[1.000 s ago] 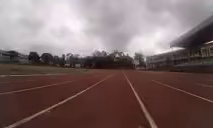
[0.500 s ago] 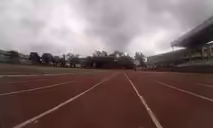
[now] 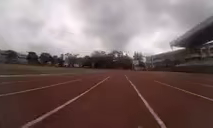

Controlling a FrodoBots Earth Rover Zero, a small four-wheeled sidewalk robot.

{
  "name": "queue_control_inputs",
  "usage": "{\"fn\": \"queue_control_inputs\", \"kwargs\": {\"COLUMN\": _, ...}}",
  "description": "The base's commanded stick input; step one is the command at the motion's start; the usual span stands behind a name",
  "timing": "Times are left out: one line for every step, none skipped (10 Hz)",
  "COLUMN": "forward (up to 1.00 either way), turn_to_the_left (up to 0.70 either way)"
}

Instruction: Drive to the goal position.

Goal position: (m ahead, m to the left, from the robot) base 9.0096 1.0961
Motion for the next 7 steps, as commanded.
{"fn": "queue_control_inputs", "kwargs": {"forward": 0.70, "turn_to_the_left": 0.00}}
{"fn": "queue_control_inputs", "kwargs": {"forward": 0.70, "turn_to_the_left": 0.00}}
{"fn": "queue_control_inputs", "kwargs": {"forward": 0.70, "turn_to_the_left": 0.00}}
{"fn": "queue_control_inputs", "kwargs": {"forward": 0.70, "turn_to_the_left": 0.00}}
{"fn": "queue_control_inputs", "kwargs": {"forward": 0.70, "turn_to_the_left": 0.00}}
{"fn": "queue_control_inputs", "kwargs": {"forward": 0.70, "turn_to_the_left": 0.00}}
{"fn": "queue_control_inputs", "kwargs": {"forward": 0.70, "turn_to_the_left": 0.00}}
